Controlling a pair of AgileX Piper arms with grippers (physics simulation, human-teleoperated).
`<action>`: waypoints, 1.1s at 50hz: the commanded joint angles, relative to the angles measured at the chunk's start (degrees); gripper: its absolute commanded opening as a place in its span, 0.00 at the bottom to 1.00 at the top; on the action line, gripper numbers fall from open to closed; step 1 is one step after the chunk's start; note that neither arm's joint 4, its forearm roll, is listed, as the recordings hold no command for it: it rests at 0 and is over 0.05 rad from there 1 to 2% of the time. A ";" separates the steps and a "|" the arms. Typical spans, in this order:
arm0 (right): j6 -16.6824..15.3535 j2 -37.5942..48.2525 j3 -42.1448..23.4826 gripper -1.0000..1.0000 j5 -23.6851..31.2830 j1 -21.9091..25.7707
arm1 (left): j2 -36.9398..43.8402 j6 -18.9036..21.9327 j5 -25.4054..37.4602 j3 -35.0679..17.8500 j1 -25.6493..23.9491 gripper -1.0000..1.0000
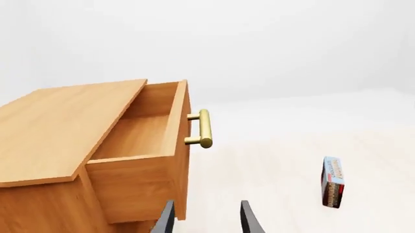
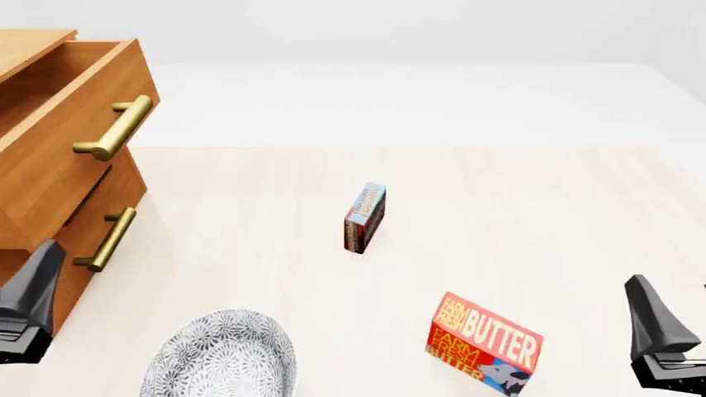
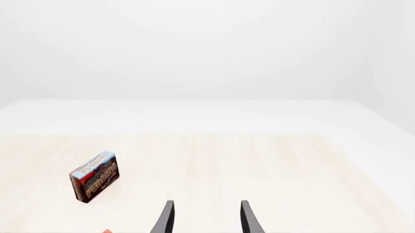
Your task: Put the chocolate pudding in the top drawer of the cabinet and close it.
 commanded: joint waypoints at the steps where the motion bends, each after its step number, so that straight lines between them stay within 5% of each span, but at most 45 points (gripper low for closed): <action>1: 0.08 0.39 0.02 1.00 -0.16 -0.01 | 4.30 2.92 2.04 -7.74 -1.26 1.00; 8: 0.15 0.29 0.00 1.00 0.01 -0.01 | 5.53 2.85 4.11 -12.72 0.07 1.00; 10: 0.21 0.56 0.01 1.00 -0.24 -0.02 | 7.64 2.00 6.69 -18.08 0.49 1.00; 33: 0.21 0.58 0.01 1.00 -0.27 -0.03 | 13.19 1.86 15.24 -29.28 0.72 1.00; 39: 0.19 0.60 0.01 1.00 -0.28 -0.01 | 12.63 -1.74 15.36 -28.80 1.64 1.00; 45: 0.20 0.61 0.01 1.00 -0.28 -0.02 | 17.73 -1.79 24.18 -39.86 1.27 1.00; 49: 0.21 0.59 0.01 1.00 -0.27 -0.02 | 18.44 -1.57 23.93 -39.39 1.24 1.00; 55: 0.20 0.62 0.01 1.00 -0.29 -0.03 | 24.14 -1.12 27.43 -46.27 -0.13 1.00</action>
